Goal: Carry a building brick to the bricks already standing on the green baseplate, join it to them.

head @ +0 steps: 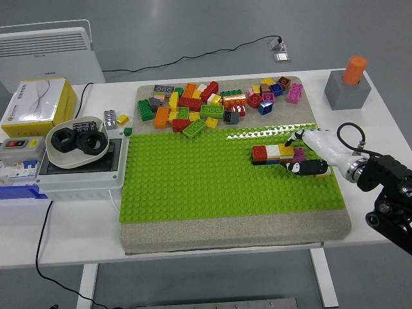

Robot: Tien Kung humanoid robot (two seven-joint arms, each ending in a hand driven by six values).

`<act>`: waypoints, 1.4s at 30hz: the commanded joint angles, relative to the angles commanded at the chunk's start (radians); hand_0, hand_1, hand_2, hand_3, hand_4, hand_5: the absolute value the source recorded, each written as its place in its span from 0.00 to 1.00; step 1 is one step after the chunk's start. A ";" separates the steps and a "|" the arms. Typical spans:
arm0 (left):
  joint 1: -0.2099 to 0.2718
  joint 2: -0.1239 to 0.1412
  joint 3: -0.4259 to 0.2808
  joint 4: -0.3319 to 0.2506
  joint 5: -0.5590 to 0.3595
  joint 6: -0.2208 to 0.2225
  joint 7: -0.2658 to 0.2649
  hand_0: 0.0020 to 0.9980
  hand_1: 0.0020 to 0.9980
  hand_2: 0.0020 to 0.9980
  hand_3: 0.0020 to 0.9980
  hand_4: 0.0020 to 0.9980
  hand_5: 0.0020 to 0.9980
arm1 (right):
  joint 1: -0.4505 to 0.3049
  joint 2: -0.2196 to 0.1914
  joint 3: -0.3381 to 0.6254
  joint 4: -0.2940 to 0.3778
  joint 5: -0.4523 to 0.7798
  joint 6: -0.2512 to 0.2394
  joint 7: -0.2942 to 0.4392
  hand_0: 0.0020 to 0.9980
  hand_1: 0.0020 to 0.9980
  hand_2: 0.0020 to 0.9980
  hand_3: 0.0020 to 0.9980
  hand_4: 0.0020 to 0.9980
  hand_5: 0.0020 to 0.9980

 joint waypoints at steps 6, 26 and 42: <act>0.001 -0.001 0.000 0.000 0.002 -0.001 0.001 0.70 0.63 0.69 0.78 0.86 1.00 | 0.004 0.002 -0.011 -0.014 0.010 0.003 0.002 0.89 0.85 0.85 0.65 0.73 0.55; 0.000 0.000 0.000 0.000 0.000 0.000 0.000 0.70 0.63 0.69 0.78 0.85 1.00 | 0.009 0.001 -0.030 -0.018 0.025 0.000 0.007 0.89 0.85 0.85 0.65 0.71 0.53; -0.002 0.001 0.007 0.000 -0.011 0.003 -0.001 0.70 0.63 0.69 0.78 0.85 1.00 | -0.027 -0.038 0.002 0.040 0.238 -0.125 0.110 0.87 0.84 0.83 0.66 0.76 0.25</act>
